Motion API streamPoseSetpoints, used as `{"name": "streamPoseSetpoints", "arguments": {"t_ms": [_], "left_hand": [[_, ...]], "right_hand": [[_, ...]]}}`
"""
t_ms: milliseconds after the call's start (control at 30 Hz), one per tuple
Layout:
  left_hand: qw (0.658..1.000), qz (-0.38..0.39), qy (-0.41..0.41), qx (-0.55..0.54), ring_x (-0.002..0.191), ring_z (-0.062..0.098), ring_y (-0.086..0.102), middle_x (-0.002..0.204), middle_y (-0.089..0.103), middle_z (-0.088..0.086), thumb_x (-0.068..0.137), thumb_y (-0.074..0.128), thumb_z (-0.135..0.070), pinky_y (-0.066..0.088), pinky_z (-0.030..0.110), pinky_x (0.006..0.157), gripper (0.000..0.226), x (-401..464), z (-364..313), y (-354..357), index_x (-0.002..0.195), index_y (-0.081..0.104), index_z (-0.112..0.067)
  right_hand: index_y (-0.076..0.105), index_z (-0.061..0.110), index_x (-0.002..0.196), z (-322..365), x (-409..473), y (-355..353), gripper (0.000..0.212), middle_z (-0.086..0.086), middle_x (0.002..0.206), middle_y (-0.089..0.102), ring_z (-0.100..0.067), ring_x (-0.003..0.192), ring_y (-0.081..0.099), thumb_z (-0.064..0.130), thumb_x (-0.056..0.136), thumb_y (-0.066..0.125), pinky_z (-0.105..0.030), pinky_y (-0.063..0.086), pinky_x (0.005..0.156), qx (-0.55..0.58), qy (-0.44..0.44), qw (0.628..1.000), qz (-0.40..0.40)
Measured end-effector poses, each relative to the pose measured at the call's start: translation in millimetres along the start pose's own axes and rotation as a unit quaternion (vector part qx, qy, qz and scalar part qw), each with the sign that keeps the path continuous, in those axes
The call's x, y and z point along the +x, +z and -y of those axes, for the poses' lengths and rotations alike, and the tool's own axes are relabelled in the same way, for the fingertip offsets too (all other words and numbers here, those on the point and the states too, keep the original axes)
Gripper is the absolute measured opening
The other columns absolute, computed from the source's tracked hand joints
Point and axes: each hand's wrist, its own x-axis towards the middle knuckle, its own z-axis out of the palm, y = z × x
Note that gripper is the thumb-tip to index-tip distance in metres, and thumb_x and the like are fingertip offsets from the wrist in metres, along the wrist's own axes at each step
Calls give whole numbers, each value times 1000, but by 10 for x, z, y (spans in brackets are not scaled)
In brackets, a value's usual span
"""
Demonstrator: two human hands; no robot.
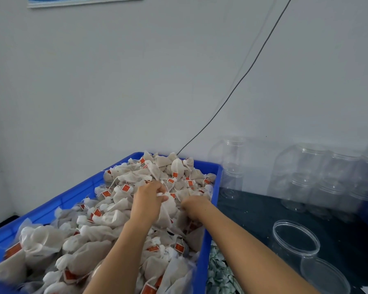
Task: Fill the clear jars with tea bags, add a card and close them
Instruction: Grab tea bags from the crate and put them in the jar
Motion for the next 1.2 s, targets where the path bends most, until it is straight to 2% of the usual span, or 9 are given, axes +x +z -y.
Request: {"name": "streamPoseSetpoints", "arguments": {"t_ms": [233, 367, 467, 600, 700, 767, 867, 967, 1200], "left_hand": [[995, 87, -49, -4, 87, 18, 60, 78, 54, -7, 78, 79, -22, 45, 27, 78, 65, 28, -22, 58, 134, 47, -12], [987, 160, -22, -21, 72, 10, 58, 82, 63, 3, 78, 79, -23, 47, 21, 69, 75, 3, -61, 94, 143, 41, -17], [983, 180, -7, -37, 65, 4, 55, 76, 61, -5, 80, 77, -23, 43, 17, 62, 63, -3, -104, 102, 136, 49, -21], [989, 139, 7, -51, 53, 5, 50, 60, 58, -6, 81, 76, -22, 44, 20, 57, 11, -12, -116, 83, 89, 69, -19], [995, 82, -24, -49, 52, 9, 44, 56, 52, -5, 81, 76, -22, 35, 20, 52, 12, -10, -73, 68, 86, 73, -12], [997, 67, -33, -23, 55, 6, 46, 60, 52, -8, 82, 76, -22, 32, 18, 52, 11, -23, -72, 57, 82, 70, -13], [998, 39, -39, 8, 56, 1, 47, 63, 53, -11, 84, 74, -20, 29, 13, 49, 23, -22, -47, 57, 67, 59, -23], [998, 8, -63, 8, 54, 1, 44, 70, 52, -8, 85, 72, -18, 27, 11, 45, 17, 4, -18, 45, 74, 59, -22], [992, -37, -92, -77, 56, 1, 48, 88, 66, 5, 88, 69, -13, 31, 8, 41, 25, 57, -4, 41, 113, 71, -18]], "right_hand": [[64, 6, 86, -211, -160, -241, 9, -14, 92, 70, -23, 82, 70, 14, 90, 64, -33, 58, 77, 311, -15, 948, -62], [58, 14, 81, -273, -283, -379, 13, -6, 84, 64, -18, 75, 62, 19, 91, 63, -29, 52, 68, 277, -64, 955, -89], [65, 9, 84, -243, -338, -414, 12, -5, 80, 65, -14, 71, 61, 20, 90, 66, -31, 51, 72, 323, -96, 933, -125], [70, 12, 85, -203, -354, -458, 6, -2, 81, 67, -12, 71, 64, 17, 88, 69, -24, 55, 70, 449, -139, 877, -102], [66, 11, 88, -244, -273, -411, 11, -2, 82, 67, -12, 71, 65, 15, 95, 59, -22, 54, 64, 525, -83, 838, -125], [62, 7, 94, -262, -164, -329, 12, -6, 83, 61, -16, 76, 61, 12, 97, 52, -28, 52, 72, 401, -21, 902, -158], [57, 7, 116, -198, 7, -167, 24, -9, 102, 56, -24, 96, 58, 14, 93, 56, -34, 44, 83, 118, 28, 992, -35], [50, 11, 129, -133, 203, -38, 44, -10, 127, 54, -27, 118, 53, 19, 88, 63, -40, 39, 101, 4, 88, 992, 87], [32, 11, 146, -198, 446, 60, 69, -13, 147, 39, -32, 138, 33, 23, 86, 64, -48, 22, 115, -31, 108, 990, 81]]}}
